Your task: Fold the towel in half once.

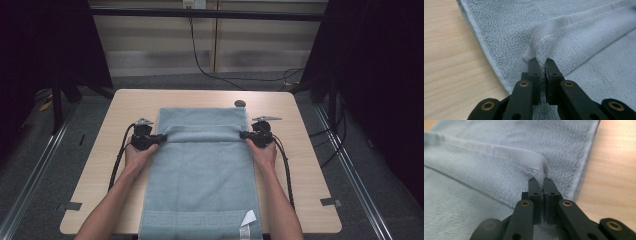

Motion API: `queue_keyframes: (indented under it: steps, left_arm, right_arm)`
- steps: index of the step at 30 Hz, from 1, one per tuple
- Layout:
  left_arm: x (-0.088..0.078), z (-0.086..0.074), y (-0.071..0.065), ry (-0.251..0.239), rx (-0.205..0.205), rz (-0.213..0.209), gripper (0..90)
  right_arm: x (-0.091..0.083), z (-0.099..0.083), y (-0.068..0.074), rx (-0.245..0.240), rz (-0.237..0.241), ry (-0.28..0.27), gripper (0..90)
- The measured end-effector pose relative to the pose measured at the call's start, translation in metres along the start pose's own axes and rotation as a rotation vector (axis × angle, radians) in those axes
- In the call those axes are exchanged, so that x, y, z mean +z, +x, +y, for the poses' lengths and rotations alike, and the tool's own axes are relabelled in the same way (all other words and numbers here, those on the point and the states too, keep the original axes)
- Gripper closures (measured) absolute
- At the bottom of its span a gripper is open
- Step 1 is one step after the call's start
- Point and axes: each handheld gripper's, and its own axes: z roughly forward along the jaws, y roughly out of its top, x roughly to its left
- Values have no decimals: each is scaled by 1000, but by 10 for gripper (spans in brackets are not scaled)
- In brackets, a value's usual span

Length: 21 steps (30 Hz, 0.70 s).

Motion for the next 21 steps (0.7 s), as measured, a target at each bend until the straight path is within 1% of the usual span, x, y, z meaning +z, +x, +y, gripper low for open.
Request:
queue_keyframes:
  steps: [1, 3, 5, 6, 8, 10, 11, 13, 14, 15, 16, 17, 19, 21]
  left_arm:
    - [-5, 3, 0, -12, -4, -15, 851]
    - [-16, 11, -1, -53, -11, -38, 851]
    - [-30, 23, -6, -93, 8, -60, 850]
    - [-35, 27, -8, -108, 18, -65, 850]
    - [-50, 38, -15, -145, 44, -79, 850]
    - [-66, 49, -21, -192, 61, -97, 850]
    - [-73, 55, -24, -210, 69, -106, 850]
    - [-88, 67, -31, -238, 91, -110, 850]
    - [-95, 73, -35, -247, 109, -111, 850]
    - [-103, 79, -39, -263, 117, -117, 850]
    - [-110, 84, -42, -282, 123, -125, 850]
    - [-118, 88, -45, -298, 130, -142, 849]
    - [-133, 93, -51, -316, 142, -153, 847]
    - [-145, 95, -56, -322, 152, -166, 848]
  right_arm:
    - [-5, 3, -1, 16, 22, -23, 873]
    - [-17, 11, -1, 23, 52, -71, 873]
    - [-30, 22, 1, 23, 69, -111, 873]
    - [-39, 29, 3, 13, 80, -133, 873]
    - [-51, 38, 8, -6, 86, -161, 872]
    - [-67, 49, 12, -19, 104, -203, 872]
    - [-76, 54, 15, -31, 106, -220, 872]
    - [-92, 62, 21, -56, 111, -259, 872]
    - [-100, 66, 24, -68, 120, -277, 872]
    - [-108, 70, 27, -75, 120, -292, 872]
    - [-115, 73, 30, -83, 123, -303, 872]
    - [-121, 76, 32, -93, 124, -310, 871]
    - [-135, 80, 38, -113, 130, -326, 872]
    - [-148, 84, 44, -146, 137, -337, 871]
